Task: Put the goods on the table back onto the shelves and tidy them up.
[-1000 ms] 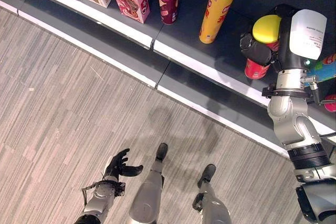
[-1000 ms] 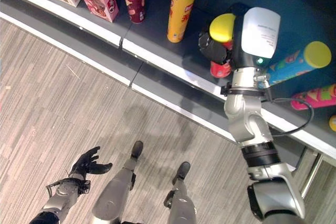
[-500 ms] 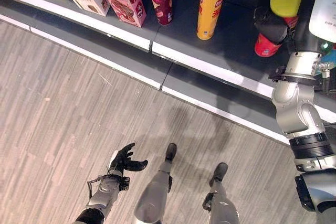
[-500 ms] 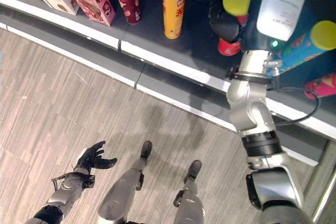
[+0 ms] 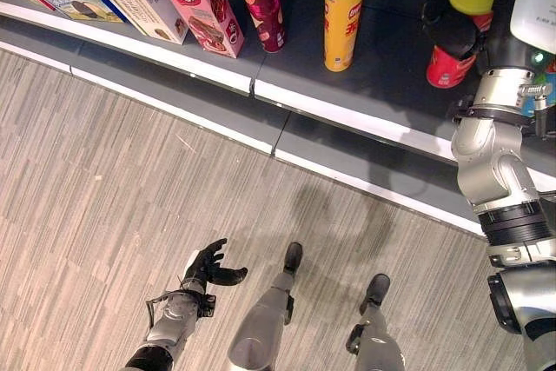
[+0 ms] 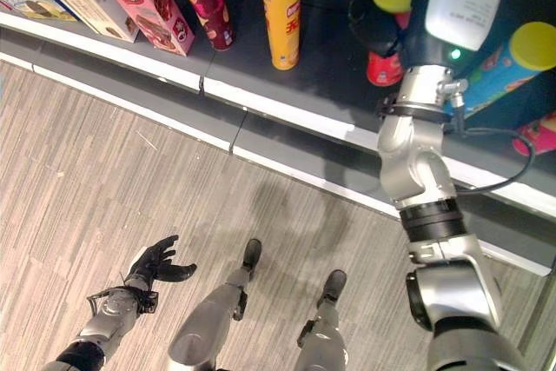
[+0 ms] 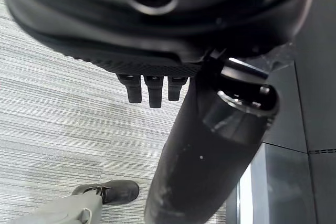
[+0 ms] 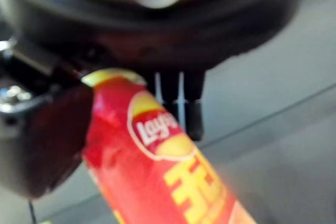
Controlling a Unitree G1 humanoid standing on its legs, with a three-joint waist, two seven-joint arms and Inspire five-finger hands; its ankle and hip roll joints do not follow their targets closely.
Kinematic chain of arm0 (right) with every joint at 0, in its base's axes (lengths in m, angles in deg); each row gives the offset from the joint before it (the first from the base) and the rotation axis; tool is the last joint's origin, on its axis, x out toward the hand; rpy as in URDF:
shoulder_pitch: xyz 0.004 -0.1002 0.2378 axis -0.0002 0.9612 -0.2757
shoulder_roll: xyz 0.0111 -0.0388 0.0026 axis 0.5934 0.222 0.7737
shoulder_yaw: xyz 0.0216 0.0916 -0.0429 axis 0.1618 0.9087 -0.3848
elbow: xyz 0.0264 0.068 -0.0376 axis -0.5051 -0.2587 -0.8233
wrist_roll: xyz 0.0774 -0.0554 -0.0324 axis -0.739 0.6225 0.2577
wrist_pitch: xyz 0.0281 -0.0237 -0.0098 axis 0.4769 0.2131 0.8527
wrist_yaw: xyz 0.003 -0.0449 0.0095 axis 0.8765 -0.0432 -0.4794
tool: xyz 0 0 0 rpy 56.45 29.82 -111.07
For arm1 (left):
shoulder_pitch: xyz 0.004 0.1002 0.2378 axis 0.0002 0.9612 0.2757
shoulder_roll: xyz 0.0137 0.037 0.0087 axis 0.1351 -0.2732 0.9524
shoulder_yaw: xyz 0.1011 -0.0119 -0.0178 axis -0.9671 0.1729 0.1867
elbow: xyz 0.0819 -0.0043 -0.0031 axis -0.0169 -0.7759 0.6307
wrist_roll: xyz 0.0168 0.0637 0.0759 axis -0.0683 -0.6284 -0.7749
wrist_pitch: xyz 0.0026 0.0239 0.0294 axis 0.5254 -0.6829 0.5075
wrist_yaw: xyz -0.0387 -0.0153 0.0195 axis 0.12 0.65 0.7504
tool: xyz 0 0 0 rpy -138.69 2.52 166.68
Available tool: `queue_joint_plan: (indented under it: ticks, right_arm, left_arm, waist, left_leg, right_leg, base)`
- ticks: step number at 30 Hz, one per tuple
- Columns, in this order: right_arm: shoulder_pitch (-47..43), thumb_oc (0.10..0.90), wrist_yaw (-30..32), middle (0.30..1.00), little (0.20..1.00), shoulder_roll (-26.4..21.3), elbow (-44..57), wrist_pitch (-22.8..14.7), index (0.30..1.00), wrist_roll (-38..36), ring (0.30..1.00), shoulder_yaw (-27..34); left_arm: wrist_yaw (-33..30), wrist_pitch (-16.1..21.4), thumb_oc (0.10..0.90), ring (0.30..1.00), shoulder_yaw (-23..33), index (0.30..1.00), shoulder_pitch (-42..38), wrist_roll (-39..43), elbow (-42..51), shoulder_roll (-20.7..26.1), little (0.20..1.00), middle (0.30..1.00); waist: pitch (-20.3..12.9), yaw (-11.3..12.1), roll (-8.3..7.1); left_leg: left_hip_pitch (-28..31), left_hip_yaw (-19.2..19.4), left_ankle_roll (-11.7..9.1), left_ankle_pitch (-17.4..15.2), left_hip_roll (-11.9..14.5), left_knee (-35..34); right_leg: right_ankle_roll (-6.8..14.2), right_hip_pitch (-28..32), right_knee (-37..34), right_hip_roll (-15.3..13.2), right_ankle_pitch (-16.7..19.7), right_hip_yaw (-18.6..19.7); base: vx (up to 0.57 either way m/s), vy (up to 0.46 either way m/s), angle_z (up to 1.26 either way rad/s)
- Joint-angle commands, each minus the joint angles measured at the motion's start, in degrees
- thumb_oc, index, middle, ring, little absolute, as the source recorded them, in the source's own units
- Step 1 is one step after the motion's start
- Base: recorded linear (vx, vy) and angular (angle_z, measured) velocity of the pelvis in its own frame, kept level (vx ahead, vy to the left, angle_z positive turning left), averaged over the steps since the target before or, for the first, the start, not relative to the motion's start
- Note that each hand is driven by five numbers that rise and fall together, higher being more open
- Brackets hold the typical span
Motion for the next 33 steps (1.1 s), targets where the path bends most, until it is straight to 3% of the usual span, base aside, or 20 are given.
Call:
queue_joint_plan:
  ticks: [1, 12, 19, 27, 33]
  right_arm:
    - [-8.48, 0.400, 2.83, 0.300, 0.300, -6.37, 1.27, -0.93, 0.300, 4.38, 0.300, -3.17]
    - [-13.89, 0.400, 4.91, 0.300, 0.300, -9.45, -4.15, 0.68, 0.300, 2.52, 0.300, -5.86]
    - [-14.31, 0.400, 7.55, 0.300, 0.300, -8.34, -6.00, 0.87, 0.300, -0.99, 0.300, -3.58]
    - [-13.94, 0.400, 12.71, 0.300, 0.300, -5.91, -7.51, 0.69, 0.300, -5.59, 0.300, 0.32]
    - [-12.96, 0.400, 16.05, 0.300, 0.300, -2.78, -8.93, -0.58, 0.300, -9.39, 0.300, 3.06]
  left_arm:
    - [-0.05, 2.78, 0.800, 0.900, -2.45, 0.900, 1.53, -0.13, -0.46, 3.29, 0.900, 0.900]
    - [-0.82, 3.11, 0.800, 0.900, -2.87, 0.900, 0.21, -0.04, -2.45, 3.18, 0.900, 0.900]
    - [-1.51, 3.44, 0.800, 0.900, -3.22, 0.900, -0.05, 0.10, -2.88, 2.73, 0.900, 0.900]
    - [-2.13, 3.79, 0.800, 0.900, -3.94, 0.900, -0.43, 0.28, -2.49, 2.45, 0.900, 0.900]
    - [-2.69, 4.04, 0.800, 0.900, -4.34, 0.900, -0.96, 0.23, -2.98, 2.09, 0.900, 0.900]
  waist:
    - [-5.52, 1.37, -2.61]
    - [-4.68, 2.00, -4.17]
    - [-4.34, 2.27, -4.53]
    - [-3.92, 2.51, -4.01]
    - [-3.95, 2.35, -2.48]
  left_leg:
    - [-1.08, -3.09, -2.01, -1.63, 0.54, -1.03]
    - [-2.77, -4.06, -2.22, -0.84, 0.32, -1.83]
    - [-3.63, -4.22, -2.18, -0.72, 0.07, -1.82]
    - [-4.51, -4.21, -2.09, -0.58, -0.32, -1.62]
    - [-5.00, -4.22, -1.98, -0.51, -0.92, -1.49]
  right_leg:
    - [5.43, 2.52, 2.69, -6.55, 0.46, -0.83]
    - [5.63, 2.02, 1.62, -6.32, 1.16, -2.17]
    - [5.69, 1.56, 1.11, -6.38, 1.56, -2.22]
    - [5.69, 0.77, 1.04, -6.70, 1.75, -2.19]
    - [5.75, 0.39, 0.94, -7.21, 1.84, -2.05]
  base:
    - [0.00, 0.000, 0.00]
    - [0.01, -0.006, 0.09]
    - [0.01, 0.002, 0.05]
    - [0.00, 0.000, 0.00]
    - [0.00, 0.013, -0.01]
